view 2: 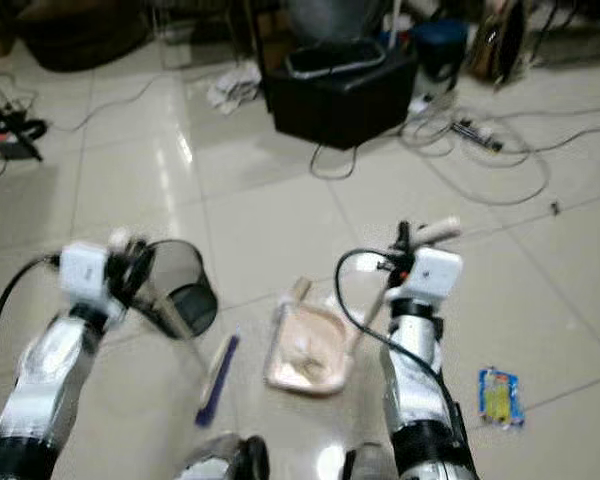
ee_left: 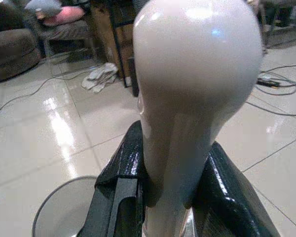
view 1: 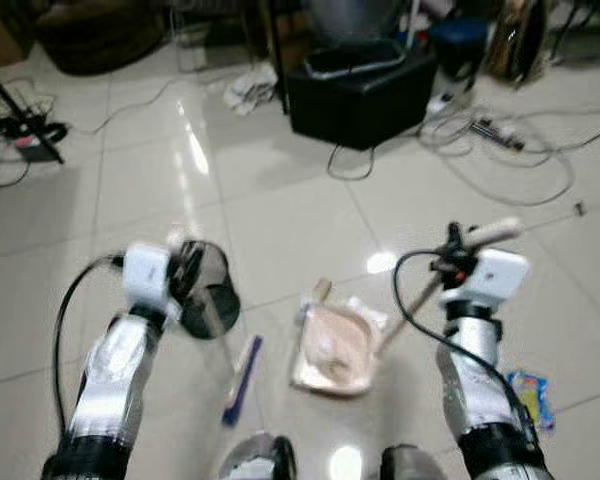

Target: Sweep floor

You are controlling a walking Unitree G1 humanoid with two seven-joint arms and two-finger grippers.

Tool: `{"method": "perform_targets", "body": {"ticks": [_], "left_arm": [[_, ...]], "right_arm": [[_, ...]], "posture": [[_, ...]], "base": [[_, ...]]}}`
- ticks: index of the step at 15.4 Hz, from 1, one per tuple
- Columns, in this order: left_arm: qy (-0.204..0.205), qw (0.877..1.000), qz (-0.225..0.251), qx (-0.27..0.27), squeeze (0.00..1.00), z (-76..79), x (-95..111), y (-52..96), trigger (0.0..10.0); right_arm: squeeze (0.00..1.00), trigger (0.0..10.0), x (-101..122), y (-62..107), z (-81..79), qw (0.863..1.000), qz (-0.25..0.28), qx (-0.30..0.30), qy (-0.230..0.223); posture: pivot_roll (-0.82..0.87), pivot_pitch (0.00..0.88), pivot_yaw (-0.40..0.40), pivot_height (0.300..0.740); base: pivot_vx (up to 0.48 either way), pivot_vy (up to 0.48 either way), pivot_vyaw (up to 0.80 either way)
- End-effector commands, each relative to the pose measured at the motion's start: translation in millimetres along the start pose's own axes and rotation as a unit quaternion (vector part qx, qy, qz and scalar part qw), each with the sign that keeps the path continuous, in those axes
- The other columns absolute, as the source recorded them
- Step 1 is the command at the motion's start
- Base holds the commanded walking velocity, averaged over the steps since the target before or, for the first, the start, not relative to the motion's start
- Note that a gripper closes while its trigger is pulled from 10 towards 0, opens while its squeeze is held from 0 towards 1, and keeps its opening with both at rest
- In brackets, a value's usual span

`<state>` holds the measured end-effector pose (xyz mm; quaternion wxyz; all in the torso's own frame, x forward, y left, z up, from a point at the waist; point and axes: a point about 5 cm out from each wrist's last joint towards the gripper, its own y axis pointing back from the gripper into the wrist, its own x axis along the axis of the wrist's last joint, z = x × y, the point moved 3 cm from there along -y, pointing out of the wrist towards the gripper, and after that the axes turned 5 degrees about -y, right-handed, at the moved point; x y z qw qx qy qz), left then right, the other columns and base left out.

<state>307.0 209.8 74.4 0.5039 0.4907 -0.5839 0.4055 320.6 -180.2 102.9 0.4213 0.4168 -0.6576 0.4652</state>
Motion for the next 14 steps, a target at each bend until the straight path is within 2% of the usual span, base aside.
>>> {"method": "perform_targets", "body": {"ticks": [1,3,5,7,8,9,10,12,14], "left_arm": [[-0.011,0.999,0.009,0.036,0.00,-16.7,4.6,9.5,10.0],[-0.018,0.998,-0.006,0.054,0.00,-21.2,-2.4,20.8,10.0],[-0.020,0.997,-0.016,0.067,0.00,-22.2,-6.8,27.9,10.0],[-0.030,0.996,-0.030,0.084,0.00,-23.6,-12.5,36.8,10.0],[-0.033,0.996,-0.027,0.084,0.00,-22.8,-11.7,36.3,10.0],[-0.038,0.995,-0.018,0.088,0.00,-20.7,-6.9,33.6,10.0],[-0.042,0.995,-0.014,0.088,0.00,-19.7,-4.3,32.2,10.0],[-0.071,0.995,0.010,0.076,0.00,-13.1,12.3,25.7,10.0],[-0.068,0.994,0.030,0.079,0.00,-11.3,23.8,21.7,10.0]], "right_arm": [[0.00,10.0,23.8,-8.2,-11.5,0.999,0.034,0.010,-0.040],[0.00,10.0,44.8,-16.9,-20.1,0.996,0.055,0.026,-0.062],[0.00,10.0,58.0,-23.3,-18.9,0.994,0.064,0.020,-0.083],[0.00,10.0,89.7,-36.3,-18.4,0.989,0.086,0.024,-0.115],[0.00,10.0,97.2,-39.5,-18.0,0.989,0.090,0.024,-0.117],[0.00,10.0,120.0,-47.2,-18.4,0.988,0.097,0.026,-0.120],[0.00,10.0,128.0,-50.4,-19.4,0.988,0.100,0.029,-0.114],[0.00,10.0,159.9,-63.1,-21.0,0.986,0.120,0.036,-0.111],[0.00,10.0,171.2,-67.9,-20.1,0.985,0.127,0.040,-0.108]], "posture": [[0.03,0.047,0.099,0.740],[0.02,0.043,0.097,0.740],[0.02,0.041,0.092,0.740],[0.01,0.026,0.088,0.740],[0.01,0.022,0.087,0.740],[0.00,0.008,0.081,0.740],[0.00,0.005,0.078,0.740],[0.01,0.012,0.071,0.740],[0.00,0.006,0.073,0.740]], "base": [[0.000,0.000,0.00],[0.000,0.000,0.00],[0.000,0.000,0.00],[0.000,0.000,0.00],[0.000,0.000,0.00],[0.000,0.000,0.00],[0.000,0.000,0.00],[0.000,0.000,0.00],[0.000,0.000,0.26]]}}
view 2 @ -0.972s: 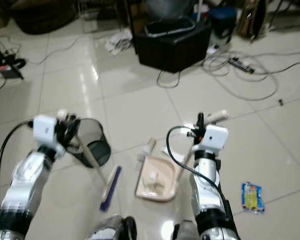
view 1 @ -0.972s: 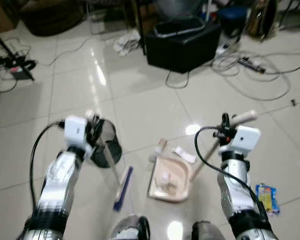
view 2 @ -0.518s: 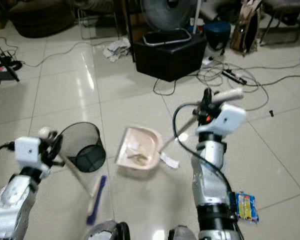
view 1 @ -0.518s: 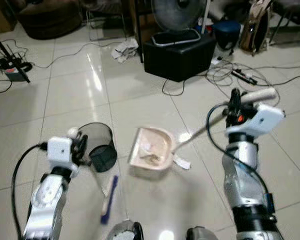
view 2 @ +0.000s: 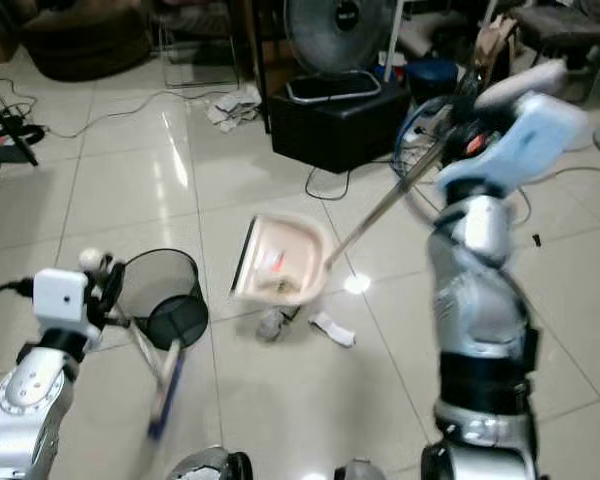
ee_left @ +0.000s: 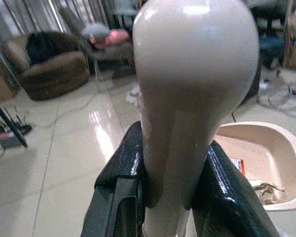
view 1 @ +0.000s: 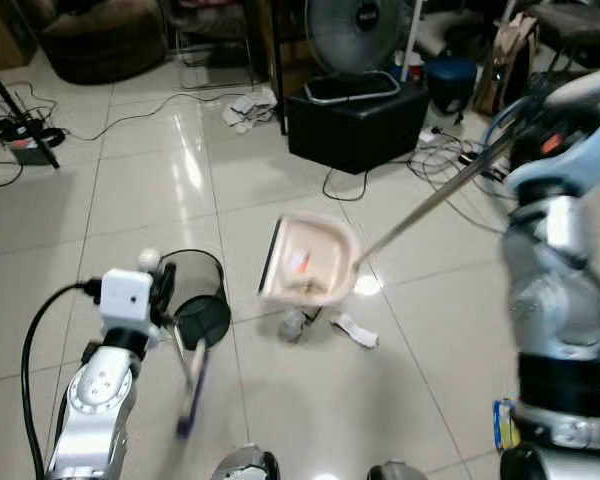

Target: Sweep floor

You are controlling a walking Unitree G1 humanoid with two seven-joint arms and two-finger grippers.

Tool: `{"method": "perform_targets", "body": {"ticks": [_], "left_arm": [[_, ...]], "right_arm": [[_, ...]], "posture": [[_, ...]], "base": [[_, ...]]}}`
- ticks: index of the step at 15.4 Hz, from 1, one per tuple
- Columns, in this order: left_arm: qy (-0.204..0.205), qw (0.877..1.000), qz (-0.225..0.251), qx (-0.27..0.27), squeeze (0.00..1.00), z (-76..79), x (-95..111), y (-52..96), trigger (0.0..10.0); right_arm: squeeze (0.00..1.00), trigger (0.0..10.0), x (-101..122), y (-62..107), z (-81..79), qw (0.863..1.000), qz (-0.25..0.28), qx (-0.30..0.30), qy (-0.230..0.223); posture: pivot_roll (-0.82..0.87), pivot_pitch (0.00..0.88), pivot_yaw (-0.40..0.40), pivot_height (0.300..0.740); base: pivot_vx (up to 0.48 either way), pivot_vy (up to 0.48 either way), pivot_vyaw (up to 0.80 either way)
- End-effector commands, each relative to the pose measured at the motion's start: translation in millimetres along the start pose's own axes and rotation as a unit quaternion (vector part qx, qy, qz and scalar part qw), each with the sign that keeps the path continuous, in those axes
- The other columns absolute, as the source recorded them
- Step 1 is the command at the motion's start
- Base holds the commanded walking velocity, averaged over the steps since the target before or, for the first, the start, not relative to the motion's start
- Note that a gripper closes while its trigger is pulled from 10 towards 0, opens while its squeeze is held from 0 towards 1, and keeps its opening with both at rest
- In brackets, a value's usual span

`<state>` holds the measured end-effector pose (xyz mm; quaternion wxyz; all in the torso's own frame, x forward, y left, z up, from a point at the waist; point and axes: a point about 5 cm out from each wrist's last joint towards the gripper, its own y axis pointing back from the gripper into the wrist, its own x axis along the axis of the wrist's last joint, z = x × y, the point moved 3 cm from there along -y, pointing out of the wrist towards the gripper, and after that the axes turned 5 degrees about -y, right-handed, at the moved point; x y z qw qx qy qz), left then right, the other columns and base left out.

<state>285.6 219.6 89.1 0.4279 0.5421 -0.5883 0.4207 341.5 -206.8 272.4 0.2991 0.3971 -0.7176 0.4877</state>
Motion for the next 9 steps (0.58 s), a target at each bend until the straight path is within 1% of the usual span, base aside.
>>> {"method": "perform_targets", "body": {"ticks": [1,2,3,4,5,8,9], "left_arm": [[0.006,1.000,0.028,0.011,0.00,-1.5,18.0,-9.3,10.0],[0.013,0.999,0.037,0.012,0.00,2.4,25.0,-17.7,10.0],[0.016,0.999,0.039,0.015,0.00,4.2,28.9,-22.9,10.0],[0.015,0.999,0.040,0.012,0.00,5.8,30.1,-24.6,10.0],[0.011,0.999,0.041,0.009,0.00,6.3,30.8,-24.3,10.0],[0.011,0.999,0.032,0.002,0.00,3.6,26.6,-19.0,10.0],[-0.002,1.000,0.020,-0.011,0.00,1.9,19.5,-13.0,10.0]], "right_arm": [[0.00,10.0,17.1,-6.3,-7.9,0.999,0.025,0.013,-0.020],[0.00,10.0,20.6,-9.8,-6.4,0.999,0.026,0.011,-0.025],[0.00,10.0,23.0,-11.6,-5.4,0.999,0.023,0.009,-0.029],[0.00,10.0,24.5,-12.8,-2.3,0.999,0.022,0.002,-0.031],[0.00,10.0,25.4,-13.2,-1.0,0.999,0.023,0.000,-0.032],[0.00,10.0,25.9,-13.6,4.6,0.999,0.028,-0.016,-0.041],[0.00,10.0,25.2,-13.6,6.3,0.998,0.027,-0.021,-0.047]], "posture": [[0.00,0.010,0.068,0.740],[0.00,0.012,0.068,0.740],[0.00,0.010,0.072,0.740],[0.00,0.009,0.074,0.740],[0.00,0.014,0.075,0.740],[0.01,0.011,0.077,0.740],[0.02,0.007,0.077,0.740]], "base": [[0.000,0.000,0.80],[0.000,0.000,0.80],[0.000,0.000,0.80],[0.000,0.000,0.80],[0.000,0.000,0.45],[0.000,0.000,0.00],[0.247,0.000,0.00]]}}
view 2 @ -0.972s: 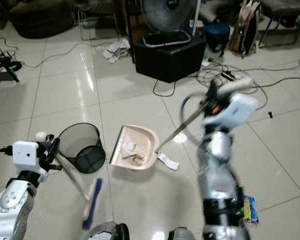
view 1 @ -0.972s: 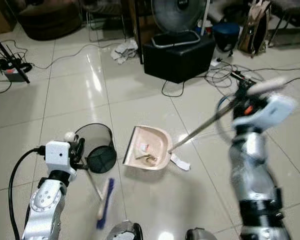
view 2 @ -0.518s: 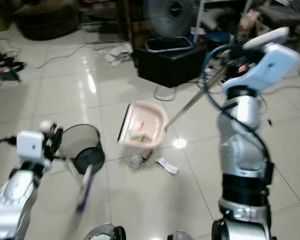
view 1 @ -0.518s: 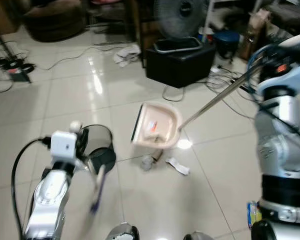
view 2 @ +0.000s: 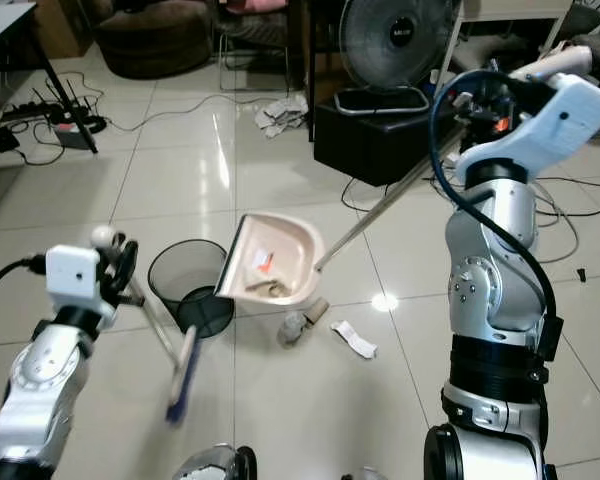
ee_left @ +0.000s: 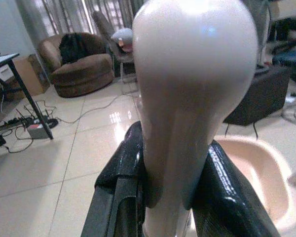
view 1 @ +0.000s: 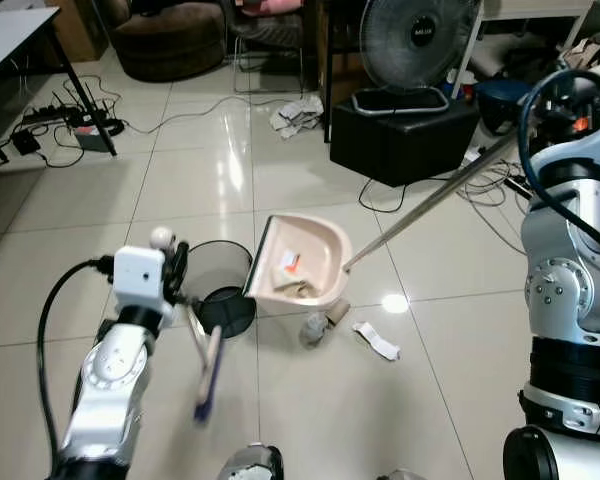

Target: Sweep floor

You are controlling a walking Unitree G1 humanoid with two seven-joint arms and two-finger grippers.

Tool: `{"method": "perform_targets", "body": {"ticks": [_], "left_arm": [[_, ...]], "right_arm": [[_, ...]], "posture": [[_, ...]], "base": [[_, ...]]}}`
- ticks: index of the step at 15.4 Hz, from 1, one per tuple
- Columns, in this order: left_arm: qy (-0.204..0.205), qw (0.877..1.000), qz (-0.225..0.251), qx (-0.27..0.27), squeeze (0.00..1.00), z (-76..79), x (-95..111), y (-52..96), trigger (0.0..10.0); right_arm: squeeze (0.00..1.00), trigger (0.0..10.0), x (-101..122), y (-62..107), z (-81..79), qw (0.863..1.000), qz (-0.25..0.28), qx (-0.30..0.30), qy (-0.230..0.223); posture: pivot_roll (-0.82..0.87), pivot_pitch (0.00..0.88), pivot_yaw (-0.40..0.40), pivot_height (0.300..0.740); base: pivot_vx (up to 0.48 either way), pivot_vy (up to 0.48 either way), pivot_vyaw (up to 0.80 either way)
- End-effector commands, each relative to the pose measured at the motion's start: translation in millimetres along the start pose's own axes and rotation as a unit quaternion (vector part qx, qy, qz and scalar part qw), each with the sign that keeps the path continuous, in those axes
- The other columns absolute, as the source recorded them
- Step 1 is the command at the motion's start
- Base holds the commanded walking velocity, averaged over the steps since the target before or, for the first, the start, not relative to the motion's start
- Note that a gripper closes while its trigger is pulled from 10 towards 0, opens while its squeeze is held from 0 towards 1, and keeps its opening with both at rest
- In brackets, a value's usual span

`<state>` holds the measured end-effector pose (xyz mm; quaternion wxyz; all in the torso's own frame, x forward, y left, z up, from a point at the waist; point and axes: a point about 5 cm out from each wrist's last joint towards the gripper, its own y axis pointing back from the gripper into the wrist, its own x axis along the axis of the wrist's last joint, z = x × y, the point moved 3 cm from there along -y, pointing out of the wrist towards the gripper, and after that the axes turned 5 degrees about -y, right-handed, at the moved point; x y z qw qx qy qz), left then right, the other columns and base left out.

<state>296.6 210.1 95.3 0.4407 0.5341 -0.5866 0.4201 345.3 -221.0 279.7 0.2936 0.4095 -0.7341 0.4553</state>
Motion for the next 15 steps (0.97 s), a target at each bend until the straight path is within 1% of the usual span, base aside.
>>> {"method": "perform_targets", "body": {"ticks": [1,3,4,8,10,13,15], "left_arm": [[-0.019,1.000,0.017,-0.004,0.00,-5.6,8.4,0.5,10.0],[-0.021,1.000,0.010,-0.003,0.00,-7.0,3.7,1.9,10.0],[-0.025,1.000,0.008,-0.007,0.00,-4.5,2.6,0.3,10.0],[-0.024,1.000,0.011,-0.012,0.00,-0.9,5.1,-6.4,10.0],[-0.024,1.000,0.012,-0.013,0.00,-1.5,5.5,-7.6,10.0],[-0.022,1.000,0.012,-0.005,0.00,-3.3,5.5,-8.0,10.0],[-0.021,1.000,0.012,-0.005,0.00,-3.2,4.8,-7.3,10.0]], "right_arm": [[0.00,10.0,16.7,-3.3,-5.6,0.999,0.036,0.006,-0.023],[0.00,10.0,15.8,-3.6,-5.2,0.999,0.036,0.007,-0.024],[0.00,10.0,15.8,-3.6,-3.1,0.999,0.038,0.004,-0.021],[0.00,10.0,14.9,-2.7,0.0,0.999,0.037,0.000,-0.027],[0.00,10.0,10.9,-1.3,-1.1,0.999,0.028,0.005,-0.017],[0.00,10.0,7.2,-1.3,-5.8,1.000,0.019,0.015,-0.014],[0.00,10.0,5.7,-1.1,-7.2,1.000,0.016,0.016,-0.021]], "posture": [[0.02,0.005,0.077,0.740],[0.01,0.000,0.078,0.740],[0.01,0.000,0.081,0.740],[0.01,0.001,0.088,0.740],[0.01,0.000,0.087,0.740],[0.01,0.000,0.085,0.740],[0.01,0.000,0.085,0.740]], "base": [[0.270,0.000,0.00],[0.272,0.000,0.00],[0.277,0.000,0.00],[0.302,0.000,0.00],[0.339,0.000,0.00],[0.350,0.000,0.80],[0.351,0.000,0.80]]}}
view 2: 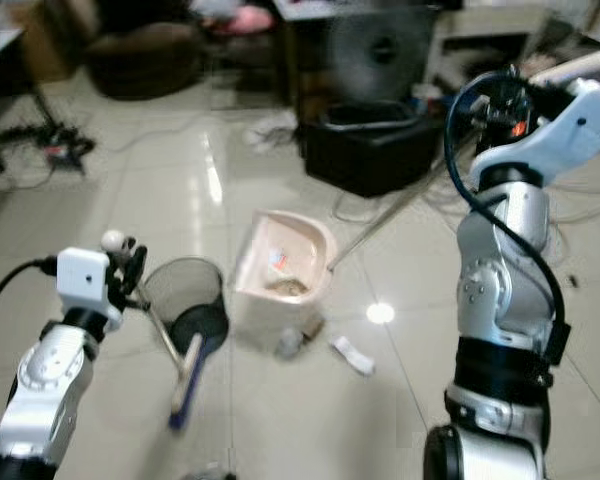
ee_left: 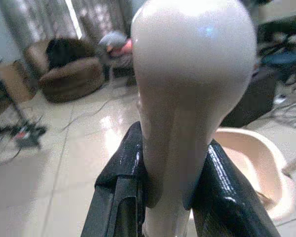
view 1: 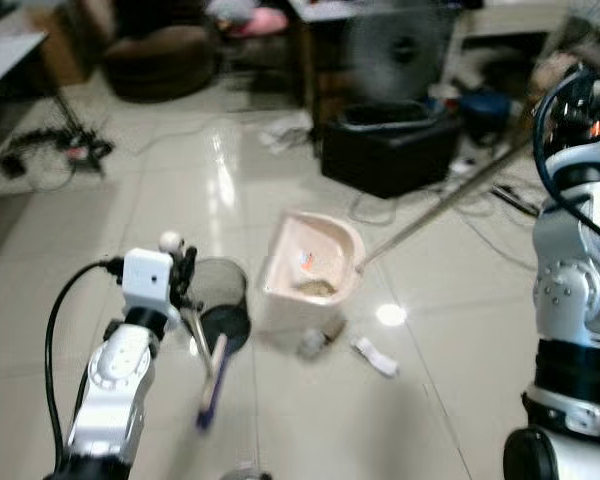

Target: Sweep floor

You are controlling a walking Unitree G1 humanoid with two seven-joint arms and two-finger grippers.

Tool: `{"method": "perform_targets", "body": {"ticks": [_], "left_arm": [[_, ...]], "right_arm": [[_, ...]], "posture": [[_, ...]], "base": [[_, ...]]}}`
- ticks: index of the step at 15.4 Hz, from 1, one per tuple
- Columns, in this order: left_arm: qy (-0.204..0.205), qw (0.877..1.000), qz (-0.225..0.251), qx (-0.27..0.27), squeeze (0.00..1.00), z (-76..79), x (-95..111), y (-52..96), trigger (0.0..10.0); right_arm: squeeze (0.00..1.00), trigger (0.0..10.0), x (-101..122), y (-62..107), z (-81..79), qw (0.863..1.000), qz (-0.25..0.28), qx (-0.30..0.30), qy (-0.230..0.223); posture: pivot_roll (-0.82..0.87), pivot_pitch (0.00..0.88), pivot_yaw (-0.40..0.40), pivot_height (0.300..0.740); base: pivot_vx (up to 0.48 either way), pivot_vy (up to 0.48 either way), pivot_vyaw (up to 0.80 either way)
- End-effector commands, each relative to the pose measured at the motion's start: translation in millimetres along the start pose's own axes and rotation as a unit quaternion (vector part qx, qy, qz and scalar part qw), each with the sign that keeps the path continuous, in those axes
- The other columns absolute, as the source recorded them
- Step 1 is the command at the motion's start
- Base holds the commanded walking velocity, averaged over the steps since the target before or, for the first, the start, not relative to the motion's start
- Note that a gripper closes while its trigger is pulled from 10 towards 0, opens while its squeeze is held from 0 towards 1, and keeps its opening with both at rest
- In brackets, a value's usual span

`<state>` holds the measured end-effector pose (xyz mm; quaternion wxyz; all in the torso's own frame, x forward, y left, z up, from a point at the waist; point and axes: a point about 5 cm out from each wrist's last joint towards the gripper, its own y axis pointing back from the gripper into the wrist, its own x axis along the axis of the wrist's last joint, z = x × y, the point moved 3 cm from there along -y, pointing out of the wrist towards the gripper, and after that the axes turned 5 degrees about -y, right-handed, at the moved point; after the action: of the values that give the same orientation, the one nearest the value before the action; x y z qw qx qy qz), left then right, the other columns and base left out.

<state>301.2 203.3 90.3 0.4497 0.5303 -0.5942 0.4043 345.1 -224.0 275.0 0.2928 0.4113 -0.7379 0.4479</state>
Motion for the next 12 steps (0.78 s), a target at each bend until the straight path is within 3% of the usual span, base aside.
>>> {"method": "perform_targets", "body": {"ticks": [1,12], "left_arm": [[-0.016,1.000,0.014,0.014,0.00,-10.4,7.1,-0.9,10.0],[-0.018,1.000,-0.001,0.018,0.00,-11.3,-2.0,6.6,10.0]], "right_arm": [[0.00,10.0,9.3,-3.1,-11.6,0.999,0.020,0.020,-0.030],[0.00,10.0,2.3,0.5,-12.5,0.999,0.001,0.031,-0.040]], "posture": [[0.01,0.002,0.085,0.740],[0.01,0.012,0.073,0.740]], "base": [[0.349,0.000,0.00],[0.349,0.000,0.00]]}}
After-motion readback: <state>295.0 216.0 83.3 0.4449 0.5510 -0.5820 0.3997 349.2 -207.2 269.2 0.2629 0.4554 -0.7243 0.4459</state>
